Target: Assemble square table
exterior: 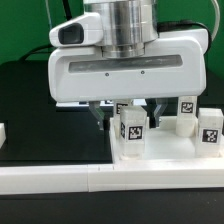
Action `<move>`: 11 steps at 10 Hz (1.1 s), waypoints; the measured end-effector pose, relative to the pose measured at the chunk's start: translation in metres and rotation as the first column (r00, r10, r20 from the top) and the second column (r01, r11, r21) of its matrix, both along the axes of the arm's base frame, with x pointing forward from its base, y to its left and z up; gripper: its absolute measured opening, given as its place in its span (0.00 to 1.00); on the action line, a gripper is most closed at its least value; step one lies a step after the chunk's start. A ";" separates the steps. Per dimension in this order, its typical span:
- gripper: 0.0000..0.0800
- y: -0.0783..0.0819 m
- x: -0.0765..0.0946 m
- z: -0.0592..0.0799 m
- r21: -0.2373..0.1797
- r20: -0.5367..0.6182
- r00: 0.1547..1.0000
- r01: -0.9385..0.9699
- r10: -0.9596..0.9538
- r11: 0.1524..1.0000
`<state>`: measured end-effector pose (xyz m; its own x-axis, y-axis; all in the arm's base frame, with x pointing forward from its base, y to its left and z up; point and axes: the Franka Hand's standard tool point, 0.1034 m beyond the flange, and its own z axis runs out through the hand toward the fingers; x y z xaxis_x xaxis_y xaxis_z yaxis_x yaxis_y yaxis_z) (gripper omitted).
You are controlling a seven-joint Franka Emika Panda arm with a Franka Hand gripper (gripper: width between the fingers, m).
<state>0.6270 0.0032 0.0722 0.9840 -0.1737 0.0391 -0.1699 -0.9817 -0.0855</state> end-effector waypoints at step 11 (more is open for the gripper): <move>0.36 -0.006 -0.001 -0.003 0.059 -0.182 0.359 0.933 -0.915 0.354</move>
Offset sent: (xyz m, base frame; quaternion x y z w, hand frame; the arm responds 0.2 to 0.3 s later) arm 0.0000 0.0000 0.0000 0.0000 0.0000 0.1296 0.9916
